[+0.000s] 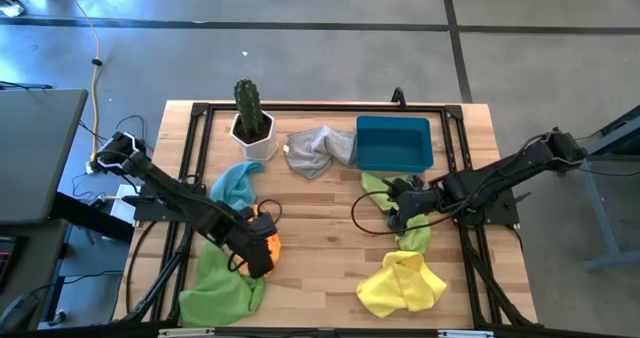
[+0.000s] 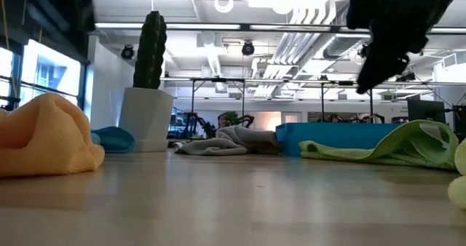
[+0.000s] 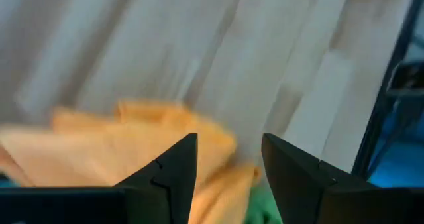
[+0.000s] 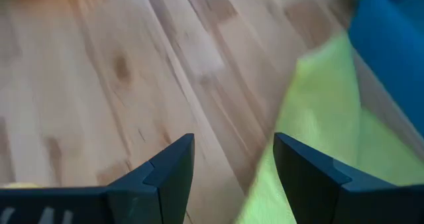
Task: Fold microfiber towels
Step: Fold the light green microfiber cloth
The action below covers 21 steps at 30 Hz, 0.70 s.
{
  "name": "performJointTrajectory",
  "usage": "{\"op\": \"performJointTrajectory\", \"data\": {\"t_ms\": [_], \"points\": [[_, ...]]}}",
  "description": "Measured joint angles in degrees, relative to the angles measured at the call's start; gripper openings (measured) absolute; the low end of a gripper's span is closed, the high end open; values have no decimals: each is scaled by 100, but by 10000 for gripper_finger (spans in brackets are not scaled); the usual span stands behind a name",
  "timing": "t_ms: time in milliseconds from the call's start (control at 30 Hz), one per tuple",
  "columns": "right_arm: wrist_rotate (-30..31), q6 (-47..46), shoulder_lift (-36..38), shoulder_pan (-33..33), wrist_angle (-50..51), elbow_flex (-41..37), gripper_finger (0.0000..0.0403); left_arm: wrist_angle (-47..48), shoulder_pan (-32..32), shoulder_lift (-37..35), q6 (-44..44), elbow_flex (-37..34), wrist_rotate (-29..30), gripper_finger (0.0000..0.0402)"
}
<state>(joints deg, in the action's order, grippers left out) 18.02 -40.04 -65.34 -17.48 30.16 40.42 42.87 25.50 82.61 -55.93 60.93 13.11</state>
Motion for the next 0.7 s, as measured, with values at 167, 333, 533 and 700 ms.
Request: {"op": "performJointTrajectory", "data": {"t_ms": [167,333,533,700], "points": [[-250,-602,-100,241,-191,3,200,-914,-66,-8,1142,248,855,158],[-800,-1369,-418,478,419,0,200,-1657,-357,0,1806,259,998,158],[-1271,-1833,-859,549,1126,1,200,-1823,-831,7,1928,258,1007,158],[-1525,-1784,-1087,509,1655,135,200,-1918,-1140,9,1922,259,983,158]]}}
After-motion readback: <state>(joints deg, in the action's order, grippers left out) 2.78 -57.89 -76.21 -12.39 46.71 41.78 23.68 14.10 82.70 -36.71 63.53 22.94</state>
